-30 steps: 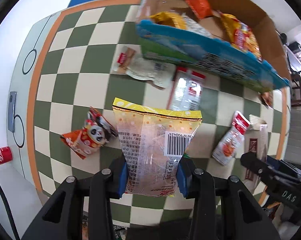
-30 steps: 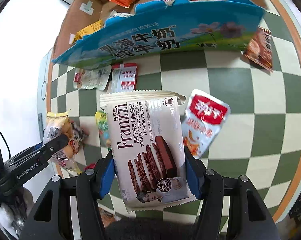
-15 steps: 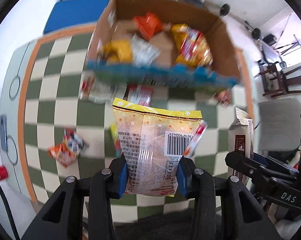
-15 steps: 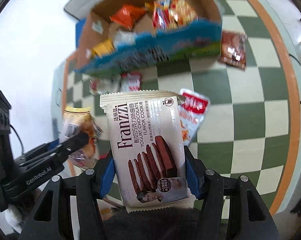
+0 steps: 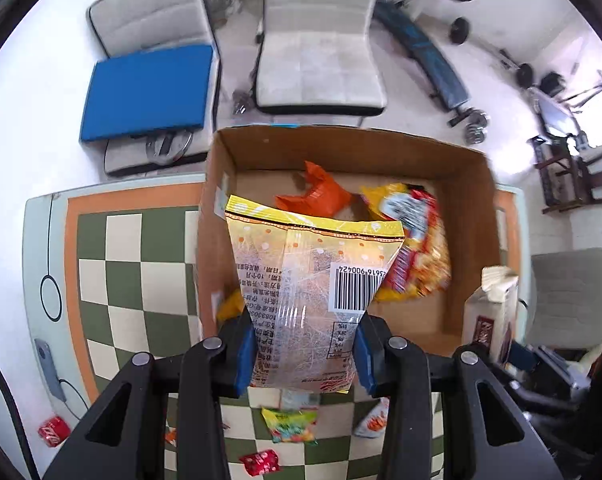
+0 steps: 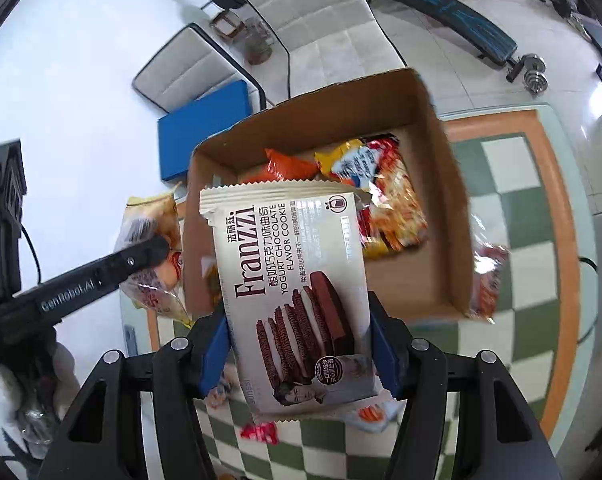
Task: Organize snacks
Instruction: 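Carry both packs into the box and open both grippers, then grasp the watermelon gum bag with left gripper while right grasps the red fish pouch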
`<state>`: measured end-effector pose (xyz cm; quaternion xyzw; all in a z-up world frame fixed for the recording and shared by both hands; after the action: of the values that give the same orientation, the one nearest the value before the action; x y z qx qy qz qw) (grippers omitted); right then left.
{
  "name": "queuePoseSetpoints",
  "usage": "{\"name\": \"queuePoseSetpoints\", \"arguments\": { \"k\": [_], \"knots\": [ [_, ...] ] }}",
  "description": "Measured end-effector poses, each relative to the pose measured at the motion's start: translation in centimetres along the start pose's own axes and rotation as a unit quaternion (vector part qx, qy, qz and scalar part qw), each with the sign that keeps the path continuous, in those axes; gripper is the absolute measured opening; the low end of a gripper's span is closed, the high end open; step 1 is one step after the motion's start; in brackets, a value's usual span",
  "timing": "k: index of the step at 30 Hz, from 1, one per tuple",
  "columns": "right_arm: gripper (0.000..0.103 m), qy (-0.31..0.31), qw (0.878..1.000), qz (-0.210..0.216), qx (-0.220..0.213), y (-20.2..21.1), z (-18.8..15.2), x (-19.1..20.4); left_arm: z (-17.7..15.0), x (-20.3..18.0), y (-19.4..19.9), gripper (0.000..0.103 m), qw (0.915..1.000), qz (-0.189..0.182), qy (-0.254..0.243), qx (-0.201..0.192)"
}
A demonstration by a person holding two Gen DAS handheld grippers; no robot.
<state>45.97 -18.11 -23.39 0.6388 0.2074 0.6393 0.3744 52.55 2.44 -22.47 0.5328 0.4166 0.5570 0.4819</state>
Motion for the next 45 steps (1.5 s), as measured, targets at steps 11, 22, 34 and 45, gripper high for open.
{"name": "queuePoseSetpoints", "arguments": {
  "k": [11, 22, 34, 45],
  "knots": [
    [0.066, -0.046, 0.998, -0.023, 0.043, -10.4, 7.0, -1.6, 5.0, 0.9, -7.8, 0.041, 0.9964, -0.002, -0.006, 0.085],
    [0.092, -0.035, 0.996, -0.059, 0.059, -13.0, 8.2, -1.7, 5.1, 1.4, -9.3, 0.088, 0.9946, -0.025, 0.003, 0.101],
    [0.093, 0.018, 0.997, -0.063, 0.043, -8.7, 4.4, 1.1, -1.2, 3.1, -0.7, 0.088, 0.9987, -0.005, 0.027, -0.044],
    [0.093, -0.001, 0.998, -0.04, 0.046, -4.0, -8.5, -1.6, -16.2, 3.9, -0.1, 0.088, 0.9947, 0.079, 0.022, -0.062]
  ]
}}
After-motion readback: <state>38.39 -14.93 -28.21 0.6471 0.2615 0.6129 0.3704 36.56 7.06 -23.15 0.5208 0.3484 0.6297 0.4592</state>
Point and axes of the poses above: each gripper's, at about its wrist camera, not at the fingertips, and y roughly against the way its jaws point, x to its left, z to its top, the point moved 1 cm from there along -y, roughly the way its jaws point, and after that the axes turned 15 degrees about z, right-handed, at the moved point
